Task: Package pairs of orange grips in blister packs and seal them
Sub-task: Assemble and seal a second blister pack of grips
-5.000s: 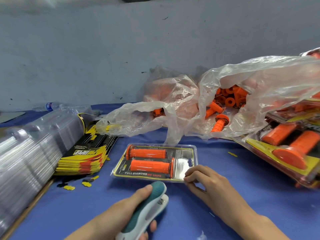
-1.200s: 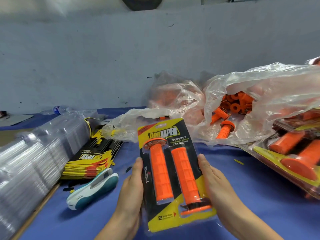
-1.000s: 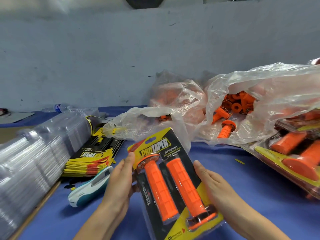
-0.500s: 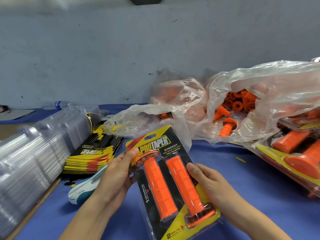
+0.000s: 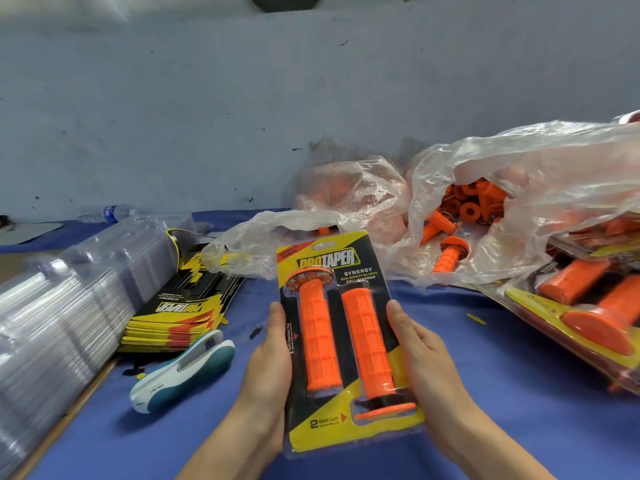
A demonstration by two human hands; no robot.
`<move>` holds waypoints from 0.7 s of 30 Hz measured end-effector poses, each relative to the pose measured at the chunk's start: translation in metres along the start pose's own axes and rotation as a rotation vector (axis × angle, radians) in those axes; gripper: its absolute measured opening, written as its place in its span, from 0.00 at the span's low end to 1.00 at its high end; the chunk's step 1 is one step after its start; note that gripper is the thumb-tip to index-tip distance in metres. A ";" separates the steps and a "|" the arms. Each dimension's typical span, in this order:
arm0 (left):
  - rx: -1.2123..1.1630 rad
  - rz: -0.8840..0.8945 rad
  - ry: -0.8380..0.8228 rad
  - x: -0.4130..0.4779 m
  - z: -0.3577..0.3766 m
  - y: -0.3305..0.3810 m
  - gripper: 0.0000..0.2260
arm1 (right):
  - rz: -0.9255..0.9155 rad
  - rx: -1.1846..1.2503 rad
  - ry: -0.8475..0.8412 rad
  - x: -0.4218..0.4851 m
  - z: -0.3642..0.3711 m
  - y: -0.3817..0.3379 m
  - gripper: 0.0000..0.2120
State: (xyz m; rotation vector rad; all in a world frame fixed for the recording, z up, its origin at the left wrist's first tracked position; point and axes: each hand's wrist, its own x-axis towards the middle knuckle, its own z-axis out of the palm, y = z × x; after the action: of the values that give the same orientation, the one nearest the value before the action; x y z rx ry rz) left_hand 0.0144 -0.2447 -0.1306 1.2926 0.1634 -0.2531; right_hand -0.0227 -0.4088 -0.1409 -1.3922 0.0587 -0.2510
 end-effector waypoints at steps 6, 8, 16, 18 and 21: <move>0.014 0.062 -0.065 -0.001 0.003 -0.002 0.29 | 0.007 -0.025 0.141 0.003 -0.004 -0.004 0.26; 0.051 0.118 -0.043 -0.001 0.009 -0.005 0.30 | 0.000 0.033 0.207 0.004 -0.006 -0.009 0.26; -0.132 0.146 -0.250 -0.017 0.032 0.006 0.25 | -0.134 0.030 0.253 -0.017 -0.018 -0.053 0.22; -0.026 0.263 -0.257 -0.030 0.051 0.013 0.26 | -0.191 0.044 0.315 -0.027 -0.033 -0.072 0.19; 0.135 0.391 -0.383 -0.054 0.090 0.029 0.24 | -0.245 0.111 0.471 -0.042 -0.068 -0.103 0.21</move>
State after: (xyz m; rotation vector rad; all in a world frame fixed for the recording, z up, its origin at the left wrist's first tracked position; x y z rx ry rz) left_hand -0.0319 -0.3192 -0.0652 1.3558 -0.4352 -0.1730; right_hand -0.0906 -0.4815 -0.0569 -1.2047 0.2606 -0.7731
